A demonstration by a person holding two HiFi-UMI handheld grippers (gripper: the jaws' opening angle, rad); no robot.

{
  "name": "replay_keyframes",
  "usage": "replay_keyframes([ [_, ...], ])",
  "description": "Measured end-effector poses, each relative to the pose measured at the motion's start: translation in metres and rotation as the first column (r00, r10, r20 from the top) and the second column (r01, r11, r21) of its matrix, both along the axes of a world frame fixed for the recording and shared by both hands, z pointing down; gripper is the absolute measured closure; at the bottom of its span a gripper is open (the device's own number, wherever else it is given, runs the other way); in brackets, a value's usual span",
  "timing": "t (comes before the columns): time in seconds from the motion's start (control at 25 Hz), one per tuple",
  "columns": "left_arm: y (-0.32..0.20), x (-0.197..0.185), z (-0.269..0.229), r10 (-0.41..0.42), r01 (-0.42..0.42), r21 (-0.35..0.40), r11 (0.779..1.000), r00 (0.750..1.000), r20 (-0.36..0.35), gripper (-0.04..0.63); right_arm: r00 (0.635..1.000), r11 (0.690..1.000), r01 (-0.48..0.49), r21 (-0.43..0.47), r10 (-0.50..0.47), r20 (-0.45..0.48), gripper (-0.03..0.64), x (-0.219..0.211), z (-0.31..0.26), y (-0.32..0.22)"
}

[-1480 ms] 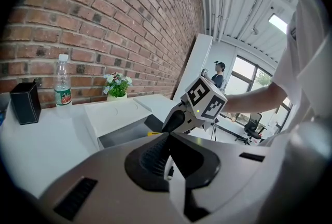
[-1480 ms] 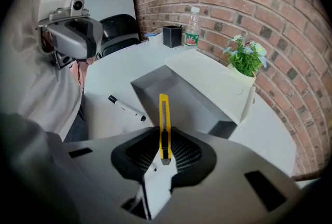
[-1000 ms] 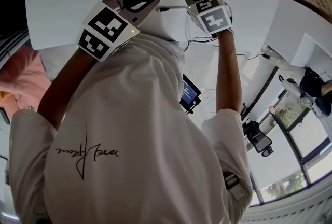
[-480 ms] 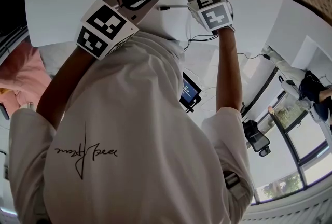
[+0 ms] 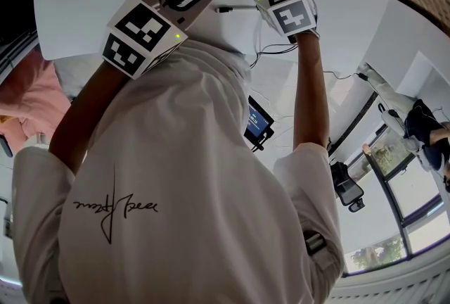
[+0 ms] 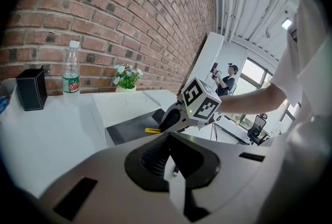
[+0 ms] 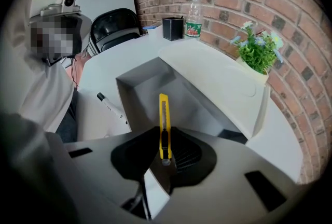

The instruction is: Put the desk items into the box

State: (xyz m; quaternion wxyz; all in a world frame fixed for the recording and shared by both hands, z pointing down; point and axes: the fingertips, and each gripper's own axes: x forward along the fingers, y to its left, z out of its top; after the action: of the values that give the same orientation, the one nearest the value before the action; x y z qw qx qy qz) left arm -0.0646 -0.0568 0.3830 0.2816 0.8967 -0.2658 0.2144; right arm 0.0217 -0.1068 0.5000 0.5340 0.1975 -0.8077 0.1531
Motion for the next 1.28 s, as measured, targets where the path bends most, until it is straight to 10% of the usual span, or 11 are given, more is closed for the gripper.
replay_keyframes([
  [1.28, 0.0, -0.012, 0.006, -0.028, 0.028, -0.028, 0.999, 1.0, -0.013, 0.594, 0.999, 0.999, 0.023, -0.035, -0.024, -0.034, 0.532, -0.012, 0.021, -0.001],
])
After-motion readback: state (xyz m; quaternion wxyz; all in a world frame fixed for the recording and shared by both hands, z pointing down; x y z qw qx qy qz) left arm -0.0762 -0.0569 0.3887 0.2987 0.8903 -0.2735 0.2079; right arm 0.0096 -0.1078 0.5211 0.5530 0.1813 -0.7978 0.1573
